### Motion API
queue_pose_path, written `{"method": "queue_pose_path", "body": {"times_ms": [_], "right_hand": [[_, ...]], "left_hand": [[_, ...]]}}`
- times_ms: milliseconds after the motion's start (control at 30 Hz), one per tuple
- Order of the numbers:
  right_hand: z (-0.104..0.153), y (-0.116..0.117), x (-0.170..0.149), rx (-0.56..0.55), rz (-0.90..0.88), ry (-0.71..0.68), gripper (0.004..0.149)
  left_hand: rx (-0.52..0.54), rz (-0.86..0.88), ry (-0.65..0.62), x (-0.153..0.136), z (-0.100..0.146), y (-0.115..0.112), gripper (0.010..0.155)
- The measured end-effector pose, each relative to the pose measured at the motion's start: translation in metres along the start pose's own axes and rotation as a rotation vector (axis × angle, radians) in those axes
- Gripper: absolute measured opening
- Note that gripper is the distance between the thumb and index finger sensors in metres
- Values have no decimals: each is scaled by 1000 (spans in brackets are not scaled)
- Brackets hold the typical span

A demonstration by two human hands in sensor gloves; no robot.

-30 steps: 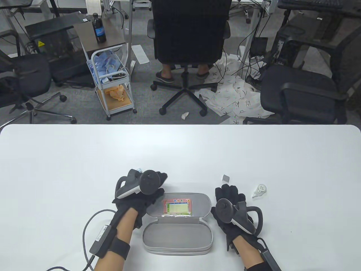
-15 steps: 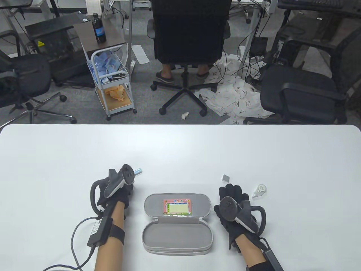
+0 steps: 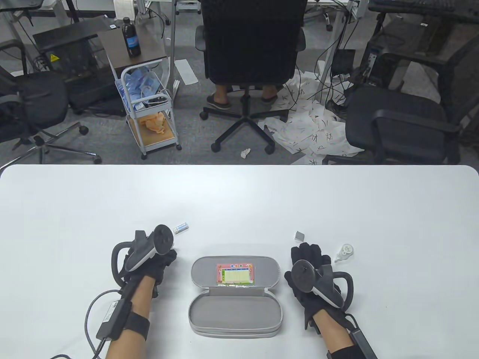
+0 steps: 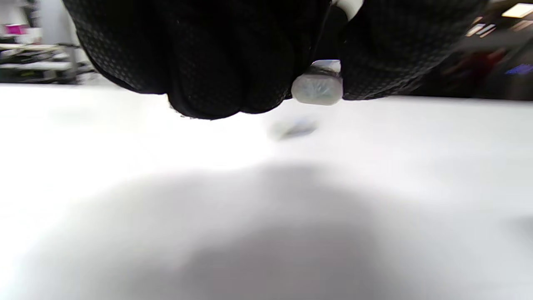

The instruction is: Pack double-layer zippered pencil case

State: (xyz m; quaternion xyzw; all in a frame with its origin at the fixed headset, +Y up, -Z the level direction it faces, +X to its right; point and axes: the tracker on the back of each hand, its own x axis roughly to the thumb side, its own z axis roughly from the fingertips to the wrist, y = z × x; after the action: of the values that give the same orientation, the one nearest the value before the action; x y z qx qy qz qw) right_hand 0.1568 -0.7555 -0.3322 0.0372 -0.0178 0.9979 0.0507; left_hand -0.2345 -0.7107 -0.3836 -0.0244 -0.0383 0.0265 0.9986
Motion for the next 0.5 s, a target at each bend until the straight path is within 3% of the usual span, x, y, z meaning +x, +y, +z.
{"method": "queue_pose_path", "body": {"times_ms": [67,200,367,500], "right_hand": [[0,0,1,1,2,-5,70],[0,-1,2,12,-17,-14,70],[2,0,3,18,-10,-18,71],[5,-3,5,-7,27,-31,71]], "left_hand": [[75,45,-162,25,28,15,56],[50,0,-468,87,87,15,55],[-27,-198,-603,128,114,-11,52],[-18,-219,-609,130,116,-18,51]]}}
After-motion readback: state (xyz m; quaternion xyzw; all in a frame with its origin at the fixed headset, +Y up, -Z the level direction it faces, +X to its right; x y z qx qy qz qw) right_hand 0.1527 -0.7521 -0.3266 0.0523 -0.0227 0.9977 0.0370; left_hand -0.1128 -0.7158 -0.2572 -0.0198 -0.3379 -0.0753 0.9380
